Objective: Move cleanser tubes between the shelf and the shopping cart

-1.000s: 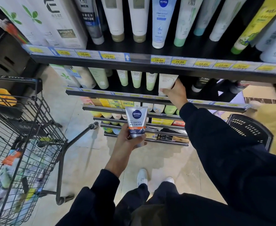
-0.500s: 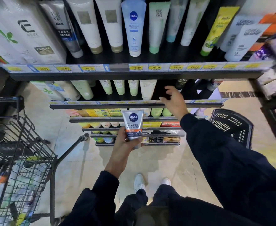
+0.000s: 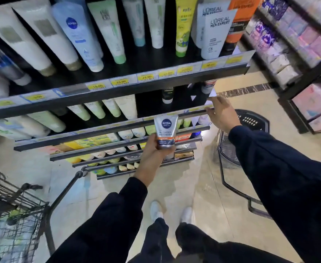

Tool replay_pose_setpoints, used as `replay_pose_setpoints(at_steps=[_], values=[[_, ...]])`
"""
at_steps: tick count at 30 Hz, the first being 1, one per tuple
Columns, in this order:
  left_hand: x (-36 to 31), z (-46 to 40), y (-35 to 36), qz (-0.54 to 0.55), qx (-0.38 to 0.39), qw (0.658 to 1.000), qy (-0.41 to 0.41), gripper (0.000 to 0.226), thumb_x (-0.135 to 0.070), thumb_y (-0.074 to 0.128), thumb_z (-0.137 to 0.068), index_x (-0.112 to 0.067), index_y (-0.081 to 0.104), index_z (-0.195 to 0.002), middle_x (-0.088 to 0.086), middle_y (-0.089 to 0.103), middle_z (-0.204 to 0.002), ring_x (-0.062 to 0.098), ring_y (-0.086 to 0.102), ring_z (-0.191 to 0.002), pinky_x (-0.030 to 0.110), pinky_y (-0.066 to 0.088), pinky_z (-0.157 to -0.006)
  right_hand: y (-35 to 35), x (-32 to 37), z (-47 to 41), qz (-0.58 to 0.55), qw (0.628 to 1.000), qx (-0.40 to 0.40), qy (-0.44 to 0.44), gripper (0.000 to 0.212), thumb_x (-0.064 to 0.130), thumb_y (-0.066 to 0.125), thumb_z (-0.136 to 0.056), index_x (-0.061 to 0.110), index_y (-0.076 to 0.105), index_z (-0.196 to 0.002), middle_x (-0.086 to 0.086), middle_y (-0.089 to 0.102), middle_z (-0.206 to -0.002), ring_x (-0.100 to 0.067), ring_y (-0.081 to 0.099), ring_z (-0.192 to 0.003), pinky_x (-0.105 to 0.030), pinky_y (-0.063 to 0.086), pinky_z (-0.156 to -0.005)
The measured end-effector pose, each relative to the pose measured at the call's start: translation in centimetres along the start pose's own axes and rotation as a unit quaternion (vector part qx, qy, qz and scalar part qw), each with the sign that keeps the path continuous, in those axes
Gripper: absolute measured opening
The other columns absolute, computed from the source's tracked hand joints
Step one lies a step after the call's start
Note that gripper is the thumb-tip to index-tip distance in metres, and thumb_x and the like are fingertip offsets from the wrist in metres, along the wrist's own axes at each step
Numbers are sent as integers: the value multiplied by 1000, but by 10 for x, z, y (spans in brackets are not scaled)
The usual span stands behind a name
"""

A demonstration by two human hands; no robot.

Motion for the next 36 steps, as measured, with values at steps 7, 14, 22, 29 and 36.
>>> replay_pose_setpoints(at_steps=[7,14,22,29,36], values=[[-13,-55,55,-45,-7,998,37,50,-9,80,-85,-20,58,-128,0,74,-118,17,70,-110,33,55,-95,12,-24,-13,50,993,9,-108,28,18,55,-106,8,66,-130,-21,69,-113,-41,59,-102,-48,52,-82],[-28,-118,76,-72,-93,986,117,44,1,78,-86,-9,58,-124,3,73,-114,14,71,-102,27,59,-85,13,-28,-10,68,987,-71,-128,26,11,61,-102,14,71,-125,-14,73,-104,-40,62,-92,-48,56,-73],[-51,-176,83,-107,-160,967,169,43,-11,90,-71,-20,65,-104,-6,77,-97,10,74,-89,42,61,-88,19,-29,-12,75,981,-122,-129,27,5,66,-96,13,75,-120,-15,75,-93,-39,62,-80,-46,55,-66],[-62,-210,96,-147,-183,956,175,51,-9,89,-65,-13,67,-110,-1,77,-97,15,74,-89,43,61,-88,22,-33,-16,81,981,-125,-126,27,5,65,-97,16,75,-120,-13,73,-90,-39,62,-79,-45,56,-66],[-65,-239,109,-252,-198,941,106,57,-8,89,-74,-11,60,-124,1,68,-115,17,64,-97,19,49,-70,23,-34,-15,73,980,-134,-124,27,2,64,-98,14,76,-119,-14,74,-86,-38,62,-75,-43,57,-64]])
Point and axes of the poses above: each hand's wrist, its own z-axis away from the middle knuckle, its own y-axis out of the palm, x = y × z, the point moved 8 cm from there along -z, towards the middle knuckle
